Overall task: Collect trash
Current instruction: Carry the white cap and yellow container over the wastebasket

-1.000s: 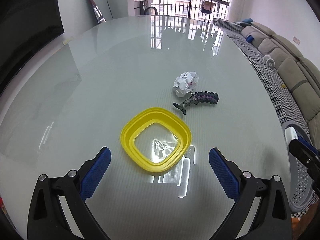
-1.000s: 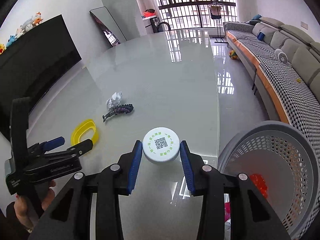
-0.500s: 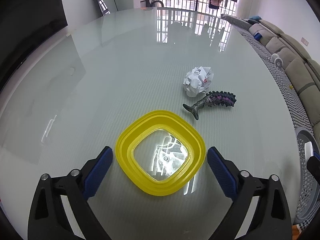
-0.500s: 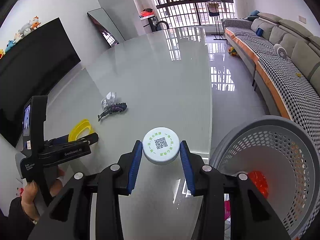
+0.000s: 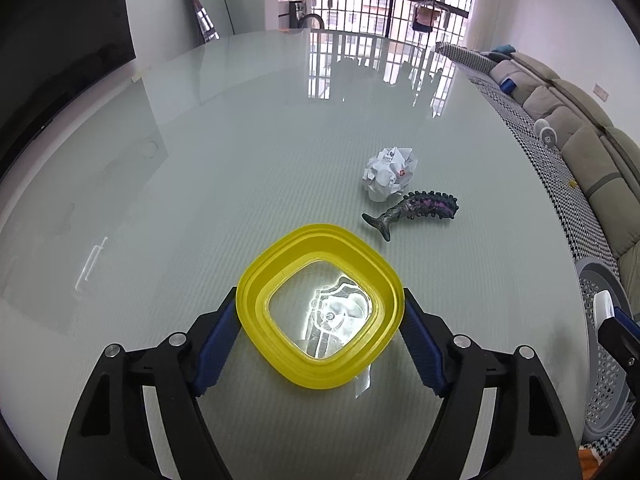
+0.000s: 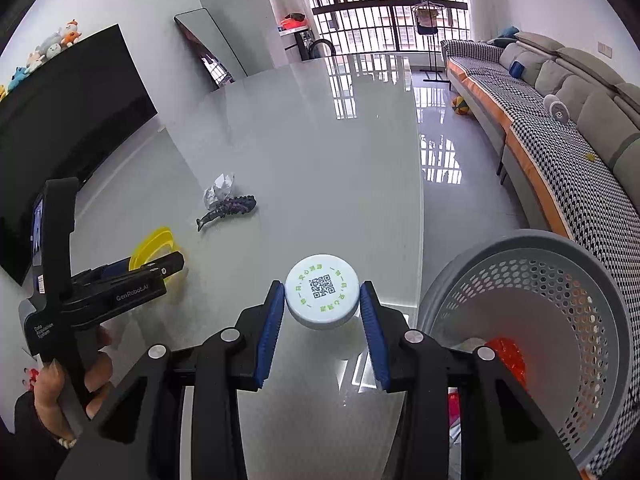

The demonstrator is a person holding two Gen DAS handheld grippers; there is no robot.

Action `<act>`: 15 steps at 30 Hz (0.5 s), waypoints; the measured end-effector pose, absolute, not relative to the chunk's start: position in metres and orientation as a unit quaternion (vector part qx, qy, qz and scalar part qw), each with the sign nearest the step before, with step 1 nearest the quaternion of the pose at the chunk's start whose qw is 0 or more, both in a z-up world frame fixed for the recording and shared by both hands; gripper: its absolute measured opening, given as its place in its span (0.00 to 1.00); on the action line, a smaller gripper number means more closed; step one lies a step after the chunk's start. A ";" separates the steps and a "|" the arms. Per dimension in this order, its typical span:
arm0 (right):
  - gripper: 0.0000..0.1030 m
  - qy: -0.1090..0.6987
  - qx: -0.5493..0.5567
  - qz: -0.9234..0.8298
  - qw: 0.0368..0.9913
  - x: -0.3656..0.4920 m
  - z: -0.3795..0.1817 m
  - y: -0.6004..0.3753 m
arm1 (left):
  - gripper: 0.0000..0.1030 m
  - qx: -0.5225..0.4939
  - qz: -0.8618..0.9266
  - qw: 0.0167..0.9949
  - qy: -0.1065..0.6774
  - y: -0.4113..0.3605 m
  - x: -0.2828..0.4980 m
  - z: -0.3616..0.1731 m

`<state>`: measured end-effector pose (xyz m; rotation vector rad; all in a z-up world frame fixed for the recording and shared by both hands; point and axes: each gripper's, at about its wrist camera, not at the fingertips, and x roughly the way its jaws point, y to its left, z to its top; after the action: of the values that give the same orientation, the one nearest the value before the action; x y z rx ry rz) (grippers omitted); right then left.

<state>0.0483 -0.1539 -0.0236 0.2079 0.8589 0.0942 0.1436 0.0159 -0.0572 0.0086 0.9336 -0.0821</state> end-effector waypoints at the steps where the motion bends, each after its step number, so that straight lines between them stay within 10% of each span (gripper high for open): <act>1: 0.37 0.415 0.100 0.045 0.903 0.046 -0.022 -0.153 | 0.72 0.005 -0.040 0.894 0.445 0.015 0.142 -0.055; 15: 0.37 0.403 0.100 0.030 0.909 0.015 -0.014 -0.166 | 0.72 0.029 -0.063 0.912 0.404 -0.003 0.099 -0.023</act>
<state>0.0154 -0.1658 -0.0136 0.2056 0.8303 0.0615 0.0988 -0.0034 -0.0234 0.0595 0.8318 -0.1308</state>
